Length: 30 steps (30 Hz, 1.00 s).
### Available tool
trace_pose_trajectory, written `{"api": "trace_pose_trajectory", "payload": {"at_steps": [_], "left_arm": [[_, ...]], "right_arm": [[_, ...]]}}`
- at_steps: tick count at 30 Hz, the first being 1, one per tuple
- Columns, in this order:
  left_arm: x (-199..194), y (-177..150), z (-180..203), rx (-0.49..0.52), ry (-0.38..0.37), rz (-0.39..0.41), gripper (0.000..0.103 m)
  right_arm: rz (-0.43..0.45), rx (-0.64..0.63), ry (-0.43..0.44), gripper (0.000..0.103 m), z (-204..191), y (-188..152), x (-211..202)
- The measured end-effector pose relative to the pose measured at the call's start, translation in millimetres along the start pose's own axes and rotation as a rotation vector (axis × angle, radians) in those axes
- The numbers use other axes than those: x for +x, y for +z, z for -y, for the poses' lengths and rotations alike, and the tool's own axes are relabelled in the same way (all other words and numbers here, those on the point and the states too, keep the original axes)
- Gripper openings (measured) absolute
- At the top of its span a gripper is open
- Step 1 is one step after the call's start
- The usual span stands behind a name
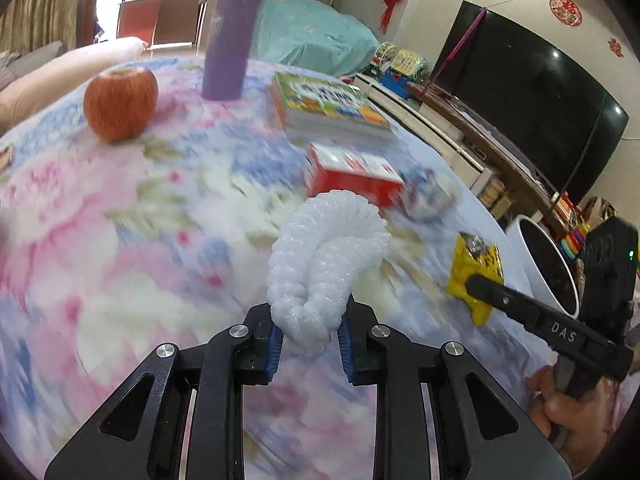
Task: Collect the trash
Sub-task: 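Grasp the white foam net with the left tool while the right tool grasps the yellow snack bag, then carry white foam net and yellow snack bag over the bin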
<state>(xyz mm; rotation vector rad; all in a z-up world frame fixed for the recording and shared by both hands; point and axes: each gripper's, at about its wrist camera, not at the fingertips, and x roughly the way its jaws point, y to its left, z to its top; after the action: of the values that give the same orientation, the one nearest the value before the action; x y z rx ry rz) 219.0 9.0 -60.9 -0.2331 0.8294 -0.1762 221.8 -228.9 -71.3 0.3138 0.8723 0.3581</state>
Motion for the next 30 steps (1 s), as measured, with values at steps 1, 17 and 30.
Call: {"api": "trace_pose_trajectory", "payload": {"at_steps": [1,17,30], "left_arm": [[-1.9,-5.1,7.2,0.003,-0.005,-0.006,0.022],[-25.8,-24.3,107.2,0.212,-0.109,-0.016,0.022],[-23.7,-27.8,152.1,0.267,-0.160,-0.026,0.022]], "right_arm": [[0.001,-0.004,0.002,0.019,0.5,-2.3,-5.6],[0.156,0.088,-0.061,0.019,25.5,-35.1,-89.0],[0.222,0.129,-0.132,0.019,54.5,-39.3,-125.7]]}}
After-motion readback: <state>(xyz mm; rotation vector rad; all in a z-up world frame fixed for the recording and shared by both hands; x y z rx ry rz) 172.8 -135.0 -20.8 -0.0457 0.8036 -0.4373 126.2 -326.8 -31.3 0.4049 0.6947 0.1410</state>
